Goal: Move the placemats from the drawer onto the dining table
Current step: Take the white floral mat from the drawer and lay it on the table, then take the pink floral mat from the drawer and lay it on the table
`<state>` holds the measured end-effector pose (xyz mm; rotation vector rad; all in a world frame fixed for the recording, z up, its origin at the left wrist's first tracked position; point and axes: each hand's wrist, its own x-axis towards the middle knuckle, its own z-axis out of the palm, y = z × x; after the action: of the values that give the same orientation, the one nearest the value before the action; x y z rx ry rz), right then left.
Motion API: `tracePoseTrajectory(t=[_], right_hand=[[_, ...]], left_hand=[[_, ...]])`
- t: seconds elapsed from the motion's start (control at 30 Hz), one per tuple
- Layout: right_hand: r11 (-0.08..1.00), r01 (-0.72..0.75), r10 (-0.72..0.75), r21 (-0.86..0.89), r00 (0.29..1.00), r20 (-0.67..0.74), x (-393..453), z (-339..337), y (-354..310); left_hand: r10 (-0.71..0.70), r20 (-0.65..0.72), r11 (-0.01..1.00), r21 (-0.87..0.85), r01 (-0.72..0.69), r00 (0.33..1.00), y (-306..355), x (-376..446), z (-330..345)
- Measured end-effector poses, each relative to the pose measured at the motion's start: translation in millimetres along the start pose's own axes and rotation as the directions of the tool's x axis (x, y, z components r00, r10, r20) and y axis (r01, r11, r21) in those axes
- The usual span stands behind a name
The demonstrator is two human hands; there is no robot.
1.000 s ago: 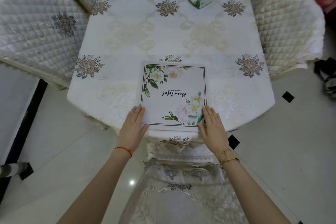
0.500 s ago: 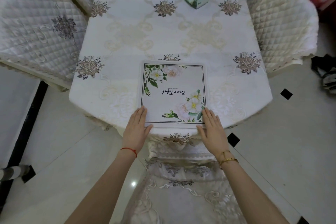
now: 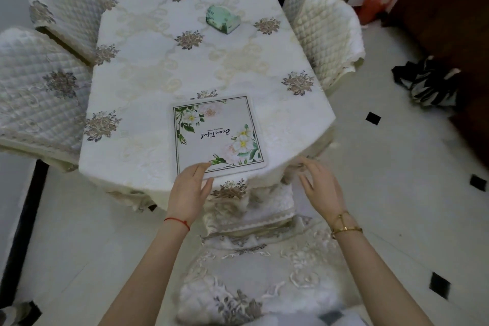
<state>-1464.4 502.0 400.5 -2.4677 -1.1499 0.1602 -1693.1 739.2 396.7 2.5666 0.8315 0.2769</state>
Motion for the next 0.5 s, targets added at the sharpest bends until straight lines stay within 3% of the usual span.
tracePoseTrajectory(t=[0.23, 0.5], right_hand=[[0.989, -0.146, 0.151, 0.036, 0.969, -0.197, -105, -67, 68], [0.924, -0.371, 0.383, 0.096, 0.886, -0.263, -260, -137, 178]], left_hand=[[0.163, 0.020, 0.987, -0.005, -0.163, 0.986, 107, -20, 12], [0.320, 0.087, 0.947, -0.046, -0.317, 0.944, 269, -64, 76]])
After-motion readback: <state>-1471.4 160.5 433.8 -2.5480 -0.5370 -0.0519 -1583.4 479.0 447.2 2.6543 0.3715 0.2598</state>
